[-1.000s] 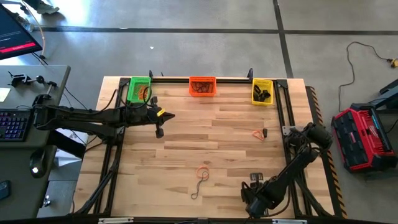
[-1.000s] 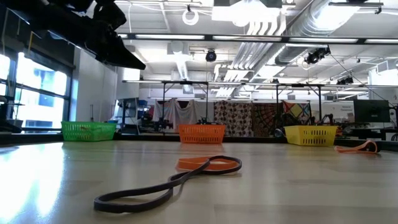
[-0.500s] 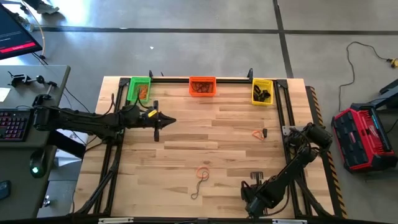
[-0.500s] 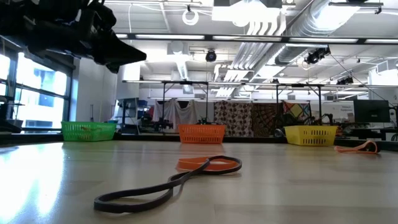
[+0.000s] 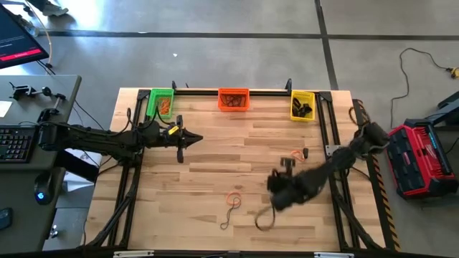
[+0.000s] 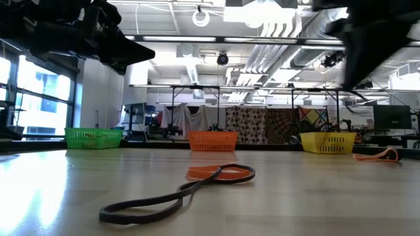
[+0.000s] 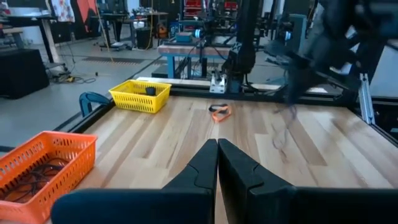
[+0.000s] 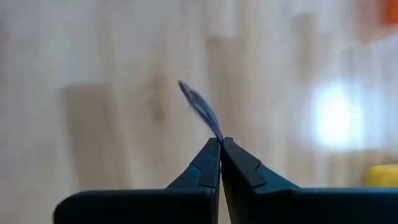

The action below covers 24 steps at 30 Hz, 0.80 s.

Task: Sort rubber bands into baskets
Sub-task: Put the right blue rubber band into the orange bin

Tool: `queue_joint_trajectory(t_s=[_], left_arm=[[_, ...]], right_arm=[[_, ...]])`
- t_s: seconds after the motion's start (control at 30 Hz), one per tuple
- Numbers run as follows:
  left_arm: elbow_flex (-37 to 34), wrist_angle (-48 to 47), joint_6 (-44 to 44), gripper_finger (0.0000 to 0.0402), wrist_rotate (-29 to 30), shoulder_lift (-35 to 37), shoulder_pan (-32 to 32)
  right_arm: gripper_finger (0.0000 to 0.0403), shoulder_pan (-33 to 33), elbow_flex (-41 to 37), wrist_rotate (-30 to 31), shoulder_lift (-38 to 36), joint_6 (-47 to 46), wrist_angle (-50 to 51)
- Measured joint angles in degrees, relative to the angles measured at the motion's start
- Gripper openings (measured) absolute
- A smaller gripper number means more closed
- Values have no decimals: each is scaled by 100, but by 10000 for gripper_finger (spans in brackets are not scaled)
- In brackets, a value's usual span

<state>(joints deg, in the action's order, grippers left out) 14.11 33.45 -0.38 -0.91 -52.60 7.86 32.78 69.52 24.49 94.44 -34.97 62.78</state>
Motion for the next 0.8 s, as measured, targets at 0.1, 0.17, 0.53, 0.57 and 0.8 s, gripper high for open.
queue_joint_trajectory(t_s=[0.1,0.17,0.53,0.57,0.8], left_arm=[[0,-7,-37,3,2,0,0],[0,-8,-95,3,4,0,0],[0,-9,-144,3,30,0,0],[0,-9,-144,3,33,0,0],[0,-14,-147,3,64,0,0]], right_arm=[[0,-615,8,266,-312,639,-96],[0,-1061,11,359,-448,1071,-296],[0,-3566,13,170,-553,3651,-2327],[0,-3775,13,110,-551,3833,-2569],[0,-5095,17,-854,-459,5056,-3953]])
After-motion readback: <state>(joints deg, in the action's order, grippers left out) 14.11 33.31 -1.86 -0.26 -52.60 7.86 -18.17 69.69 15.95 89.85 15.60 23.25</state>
